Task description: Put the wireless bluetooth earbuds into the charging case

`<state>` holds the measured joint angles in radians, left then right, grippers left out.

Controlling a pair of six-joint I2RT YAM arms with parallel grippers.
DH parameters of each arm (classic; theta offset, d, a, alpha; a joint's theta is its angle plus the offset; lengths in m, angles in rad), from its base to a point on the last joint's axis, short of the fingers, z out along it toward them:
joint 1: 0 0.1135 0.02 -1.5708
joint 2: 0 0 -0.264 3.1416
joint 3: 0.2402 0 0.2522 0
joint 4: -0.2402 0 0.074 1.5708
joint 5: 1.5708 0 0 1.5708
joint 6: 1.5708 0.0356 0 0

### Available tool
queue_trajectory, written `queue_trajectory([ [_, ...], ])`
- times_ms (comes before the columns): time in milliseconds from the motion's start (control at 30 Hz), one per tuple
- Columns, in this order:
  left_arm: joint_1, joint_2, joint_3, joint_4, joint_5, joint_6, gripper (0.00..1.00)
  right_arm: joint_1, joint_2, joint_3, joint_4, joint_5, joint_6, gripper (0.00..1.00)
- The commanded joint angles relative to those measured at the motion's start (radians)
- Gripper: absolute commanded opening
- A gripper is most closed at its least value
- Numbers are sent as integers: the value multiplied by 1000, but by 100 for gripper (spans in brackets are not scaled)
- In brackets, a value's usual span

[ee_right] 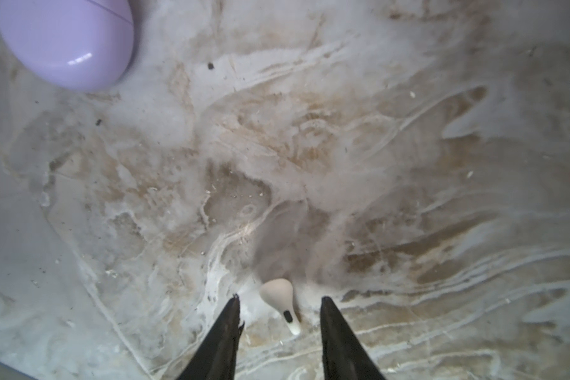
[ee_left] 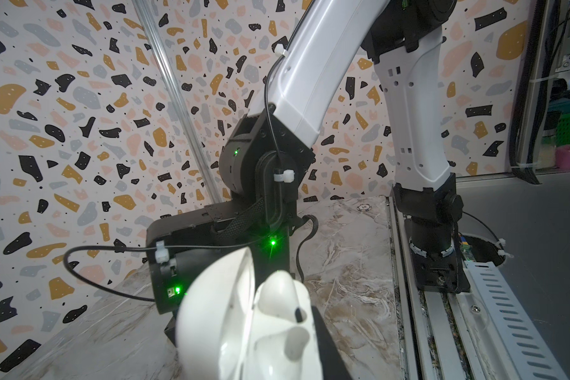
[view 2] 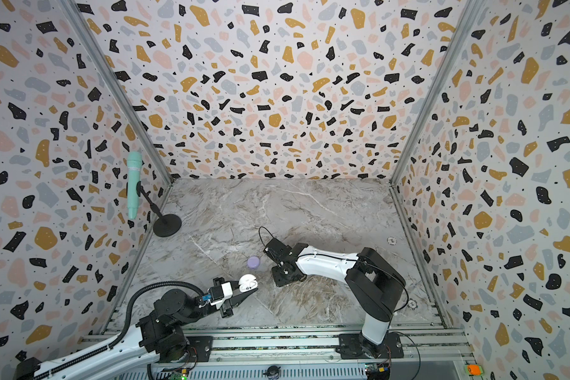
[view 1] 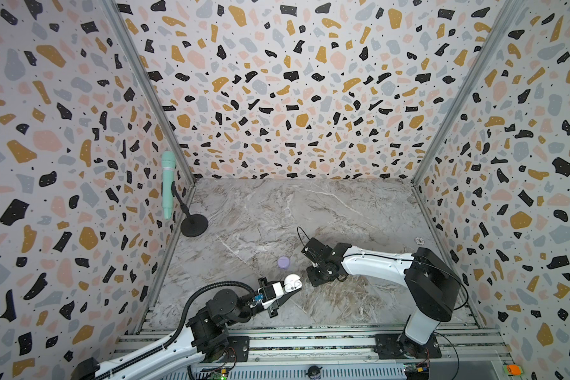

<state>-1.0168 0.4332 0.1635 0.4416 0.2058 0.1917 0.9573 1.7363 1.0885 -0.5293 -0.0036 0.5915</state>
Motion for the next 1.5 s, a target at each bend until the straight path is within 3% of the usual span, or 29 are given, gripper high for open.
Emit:
queue_trajectory([
  [0,-3,0,-2,38,17,10,0,7,9,4,-15,2,-15,39],
  [1467,-11,1,-1,31,9,13,0,22,39,8,-24,33,48,18],
])
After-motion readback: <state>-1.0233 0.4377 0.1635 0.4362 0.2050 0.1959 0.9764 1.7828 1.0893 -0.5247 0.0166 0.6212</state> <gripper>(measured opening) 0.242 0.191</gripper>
